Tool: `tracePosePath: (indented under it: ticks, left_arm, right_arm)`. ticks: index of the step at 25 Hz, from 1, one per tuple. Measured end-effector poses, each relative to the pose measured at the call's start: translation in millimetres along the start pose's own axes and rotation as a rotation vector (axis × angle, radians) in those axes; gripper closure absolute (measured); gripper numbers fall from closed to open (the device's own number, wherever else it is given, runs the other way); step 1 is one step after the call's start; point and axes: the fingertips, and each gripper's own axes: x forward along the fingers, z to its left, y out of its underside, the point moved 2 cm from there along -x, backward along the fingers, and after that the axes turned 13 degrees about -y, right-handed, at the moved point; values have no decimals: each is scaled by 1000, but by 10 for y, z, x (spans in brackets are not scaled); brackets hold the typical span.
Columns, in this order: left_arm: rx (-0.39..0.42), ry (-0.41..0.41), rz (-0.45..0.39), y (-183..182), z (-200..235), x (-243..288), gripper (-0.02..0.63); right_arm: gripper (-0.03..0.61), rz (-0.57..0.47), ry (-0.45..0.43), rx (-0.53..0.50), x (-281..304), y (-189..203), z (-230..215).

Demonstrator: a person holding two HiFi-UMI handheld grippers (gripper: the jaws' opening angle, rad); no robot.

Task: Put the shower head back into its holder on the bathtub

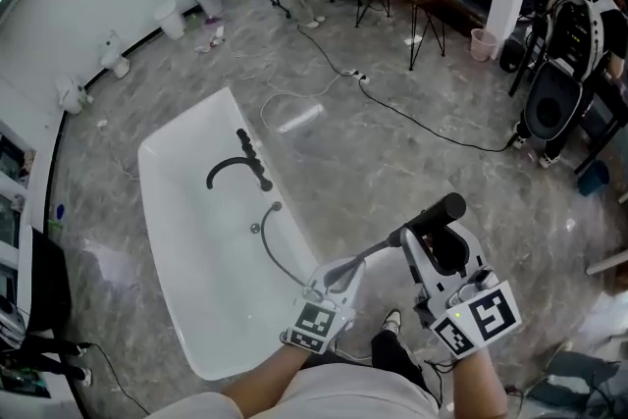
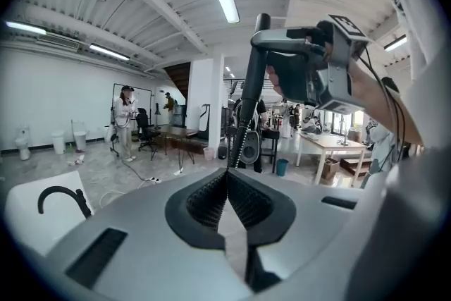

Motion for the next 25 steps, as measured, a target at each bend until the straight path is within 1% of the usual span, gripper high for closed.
tracePosePath:
  ticks: [3,6,10,14,18,25]
  left_arm:
    - [-13,-86,12,-51,-22,148,609]
    - [-20,-161,16,-84,-35,232,609]
    - [-38,-212,44,-24,24,290,609]
    - [-57,-254,46,-21,101,382,609]
    - [-85,-300,44,50,324,441,609]
    - [-120,-379,3,141,866,510,609]
  right_arm:
    - [442,-5,-69,44,14,-14,-247]
    - [442,-1,-124,66,29,3,-434]
    - [442,-5,-174,90,157,14,-570]
    - [442,-10,-219,118,316,32,-698]
    - [442,5,-257,140,604,147,-758]
    - [442,39,-323,181,1253,275,-783]
